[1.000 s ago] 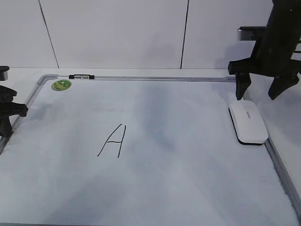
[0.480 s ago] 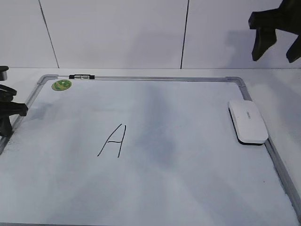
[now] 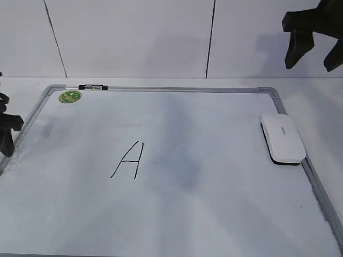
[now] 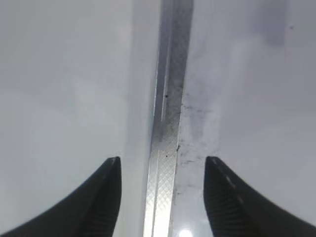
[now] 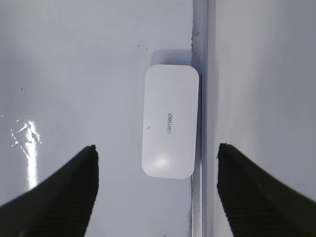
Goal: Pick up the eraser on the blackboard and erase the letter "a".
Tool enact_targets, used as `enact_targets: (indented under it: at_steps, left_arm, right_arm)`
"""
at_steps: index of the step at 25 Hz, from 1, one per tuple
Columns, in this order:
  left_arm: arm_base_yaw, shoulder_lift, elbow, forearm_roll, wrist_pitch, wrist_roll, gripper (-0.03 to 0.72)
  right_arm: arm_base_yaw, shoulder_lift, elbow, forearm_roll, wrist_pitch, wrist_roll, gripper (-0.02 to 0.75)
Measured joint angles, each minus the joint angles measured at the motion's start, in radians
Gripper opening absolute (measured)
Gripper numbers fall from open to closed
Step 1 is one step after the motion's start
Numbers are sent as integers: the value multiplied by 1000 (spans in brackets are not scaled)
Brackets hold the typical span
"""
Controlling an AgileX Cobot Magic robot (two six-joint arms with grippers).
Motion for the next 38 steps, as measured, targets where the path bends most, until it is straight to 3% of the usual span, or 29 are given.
enact_targets:
  at_steps: [12, 21, 30, 38]
  left_arm:
    - [0, -338, 2, 0, 60, -2, 610]
    - [-52, -603, 3, 0, 168, -2, 624]
    - [-166, -773, 3, 31, 265, -6, 623]
    - [-168, -927, 3, 39, 377, -23, 620]
  right_arm:
    - [0, -122, 0, 15, 4, -2, 593]
    - [0, -356, 0, 17, 14, -7, 593]
    - [0, -609, 12, 38, 26, -9, 593]
    - [23, -894, 256, 68, 32, -9, 593]
